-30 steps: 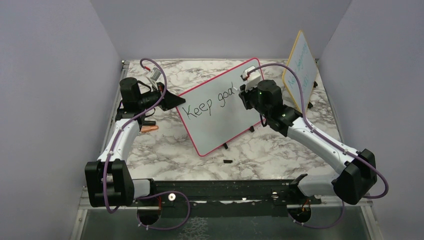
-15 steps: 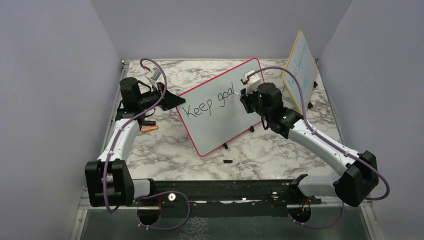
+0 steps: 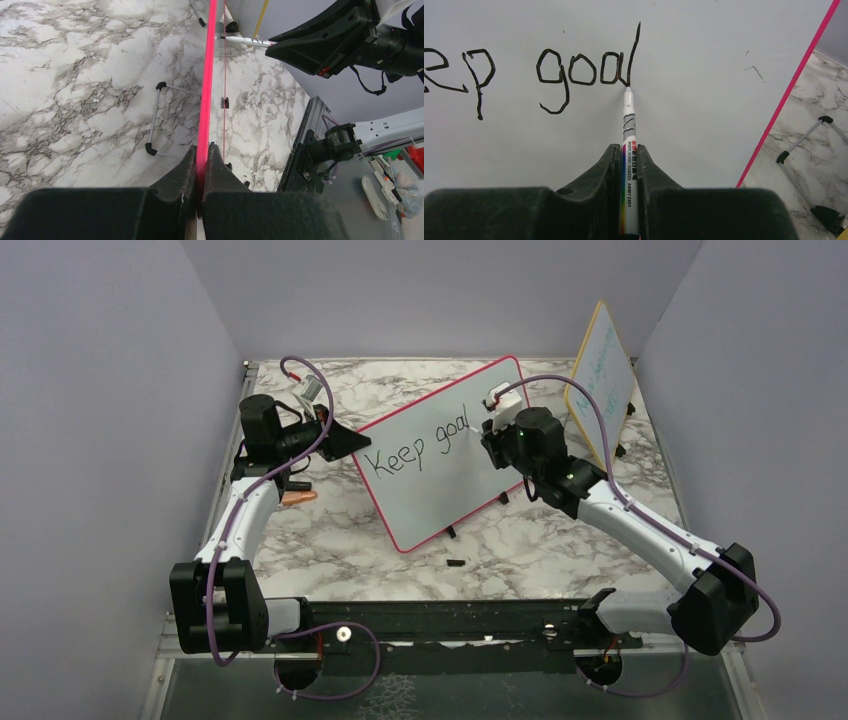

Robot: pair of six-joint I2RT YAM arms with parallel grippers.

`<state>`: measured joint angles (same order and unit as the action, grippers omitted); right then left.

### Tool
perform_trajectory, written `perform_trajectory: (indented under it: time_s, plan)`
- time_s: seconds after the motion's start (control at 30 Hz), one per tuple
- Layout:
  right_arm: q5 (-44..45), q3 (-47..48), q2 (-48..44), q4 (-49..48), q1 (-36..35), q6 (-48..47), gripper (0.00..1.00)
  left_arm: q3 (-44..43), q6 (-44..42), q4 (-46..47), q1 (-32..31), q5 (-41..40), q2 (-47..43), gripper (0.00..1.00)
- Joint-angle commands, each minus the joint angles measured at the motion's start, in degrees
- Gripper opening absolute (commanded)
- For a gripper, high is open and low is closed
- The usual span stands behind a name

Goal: Write a sentence on the whiteboard

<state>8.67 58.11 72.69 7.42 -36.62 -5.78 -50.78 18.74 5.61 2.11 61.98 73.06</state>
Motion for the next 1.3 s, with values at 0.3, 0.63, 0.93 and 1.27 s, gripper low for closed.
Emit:
perform_trajectory:
  time_s: [0.3,0.63,0.93,1.27]
  plan:
    - [6.36,-1.91,-4.12,-4.88,0.65,1.74,0.00,0.69,-5.29,-4.20,-1.05,-2.92,1.63,0.00]
    - [4.63,-0.94,-1.78,-6.89,1.20,1.74,0.00,0.69,-5.38,-4.33,-1.00,-2.92,1.57,0.00]
    - [3.95,-0.36,-0.03,-8.83,1.38,1.73,0.01,0.60,-5.45,-4.38,-1.04,-2.82,1.70,0.00]
    - [3.08,0.49,1.18,-9.28,1.73,1.76,0.00,0.51,-5.37,-4.38,-1.05,-2.82,1.91,0.00]
